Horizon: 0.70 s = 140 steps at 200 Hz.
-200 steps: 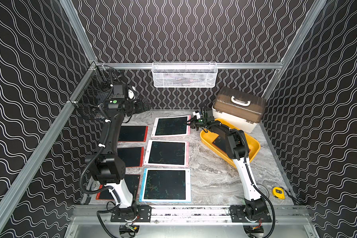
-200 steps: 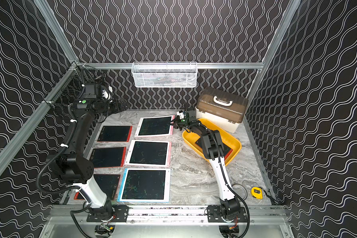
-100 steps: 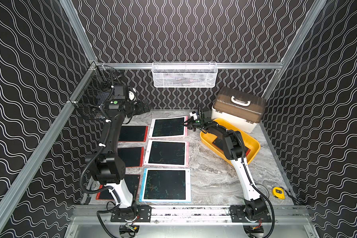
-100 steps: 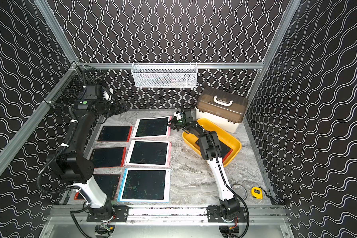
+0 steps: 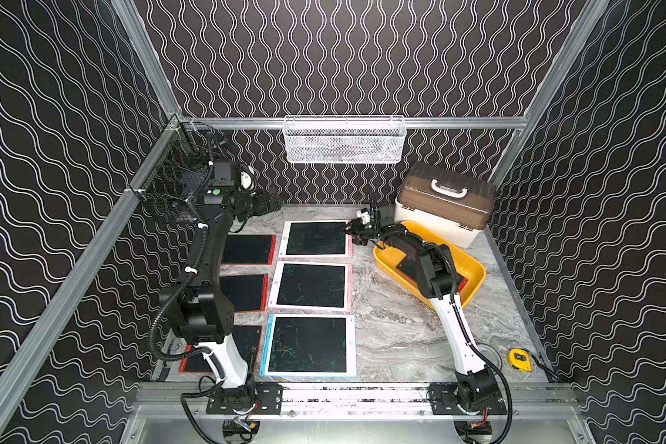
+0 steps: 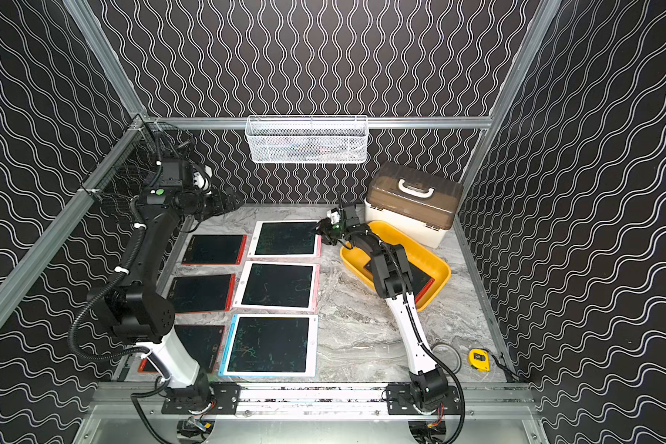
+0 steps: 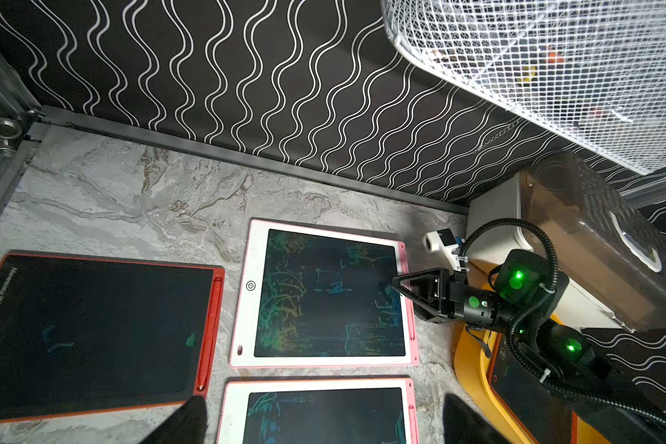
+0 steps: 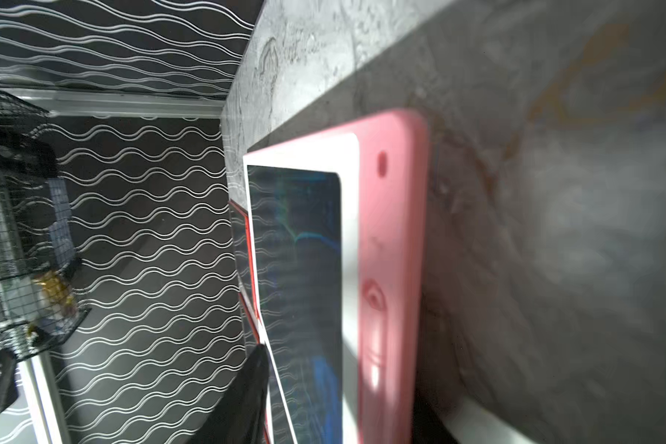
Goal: Take out the writing tablet from the storage box
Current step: Place the writing tablet at the center of the board.
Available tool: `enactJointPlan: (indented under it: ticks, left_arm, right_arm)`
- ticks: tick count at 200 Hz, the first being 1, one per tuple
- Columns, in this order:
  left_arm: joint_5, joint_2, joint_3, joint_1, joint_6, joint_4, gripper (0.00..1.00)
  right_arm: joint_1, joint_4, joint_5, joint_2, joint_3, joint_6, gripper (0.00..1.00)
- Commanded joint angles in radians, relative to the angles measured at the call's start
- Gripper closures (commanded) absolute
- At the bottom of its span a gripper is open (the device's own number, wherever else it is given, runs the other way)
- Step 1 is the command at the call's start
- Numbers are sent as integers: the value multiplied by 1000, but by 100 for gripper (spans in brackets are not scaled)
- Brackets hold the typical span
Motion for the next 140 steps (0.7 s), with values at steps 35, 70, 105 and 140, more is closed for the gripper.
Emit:
enactJointPlan:
  ticks: [35, 70, 105, 140]
  left_arm:
    - [11, -8, -1, 1, 19, 21, 1]
    - [22, 8, 13, 1, 19, 26, 1]
    - [41, 59, 52, -4, 20, 35, 1]
    - [-34, 116, 83, -83, 73, 30, 1]
  right_arm:
    - [4, -271, 162, -45, 90, -172, 36]
    - [21, -449, 310, -76, 140, -264, 34]
    - [27, -551, 488, -167, 122, -335, 31]
    - [27, -534, 591, -363, 31, -429, 30]
